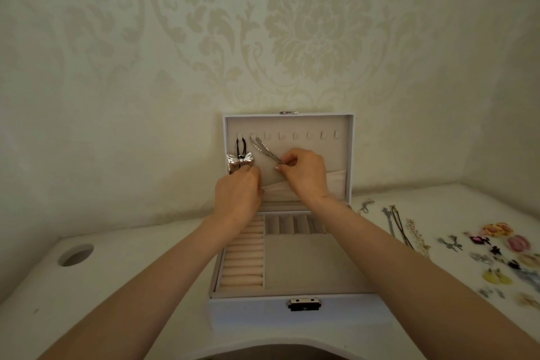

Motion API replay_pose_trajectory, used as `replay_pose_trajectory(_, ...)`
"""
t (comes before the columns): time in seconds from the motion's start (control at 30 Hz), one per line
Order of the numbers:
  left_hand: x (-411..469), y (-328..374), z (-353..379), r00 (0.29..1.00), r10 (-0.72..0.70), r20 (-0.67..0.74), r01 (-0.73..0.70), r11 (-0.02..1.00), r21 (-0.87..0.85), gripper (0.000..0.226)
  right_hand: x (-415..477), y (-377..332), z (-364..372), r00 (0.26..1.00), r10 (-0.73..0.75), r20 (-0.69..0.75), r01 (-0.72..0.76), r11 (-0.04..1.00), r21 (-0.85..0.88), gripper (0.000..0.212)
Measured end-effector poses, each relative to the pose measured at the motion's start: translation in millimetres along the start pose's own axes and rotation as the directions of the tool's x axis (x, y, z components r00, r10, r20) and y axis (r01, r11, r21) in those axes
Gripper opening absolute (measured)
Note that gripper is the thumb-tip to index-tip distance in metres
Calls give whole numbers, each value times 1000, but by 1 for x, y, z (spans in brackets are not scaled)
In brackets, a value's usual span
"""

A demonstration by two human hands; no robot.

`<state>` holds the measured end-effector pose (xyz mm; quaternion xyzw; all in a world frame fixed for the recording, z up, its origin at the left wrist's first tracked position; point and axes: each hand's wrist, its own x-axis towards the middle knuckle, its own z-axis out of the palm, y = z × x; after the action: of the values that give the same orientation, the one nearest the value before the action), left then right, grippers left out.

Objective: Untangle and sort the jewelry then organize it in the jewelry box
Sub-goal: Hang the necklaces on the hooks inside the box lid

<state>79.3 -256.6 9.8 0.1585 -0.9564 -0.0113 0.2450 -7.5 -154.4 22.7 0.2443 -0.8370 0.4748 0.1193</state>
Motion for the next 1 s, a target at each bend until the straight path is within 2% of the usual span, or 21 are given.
replay_pose_trajectory(0.17,-2,-3,-6,998,26,-51,-28,999,-37,15,-2,1,-4,1000,-21,22,21,1000,-18,17)
replay_pose_trajectory(0.33,-4,-1,-5,995,27,-97,-30,999,-24,15,-7,0,-5,992,-89,87,99,988,-115,10)
replay_pose_trajectory(0.53,-7,3,-4,967,-1,-254,-35,990,-136,9,-13,4,-8,978,-169,121,179,981,-70,18)
replay_pose_trajectory(0.67,-8,10,-2,976,3,-217,-35,990,-140,11,-17,14,-17,978,-193,78,195,981,-23,22)
replay_pose_trajectory(0.8,-10,22,0,985,36,-169,-67,982,-178,12,-23,29,-34,983,-149,104,148,989,22,22)
replay_pose_trajectory(1.0,-11,61,8,970,243,-30,-241,925,-294,7,-27,73,-80,993,0,116,15,992,-123,23)
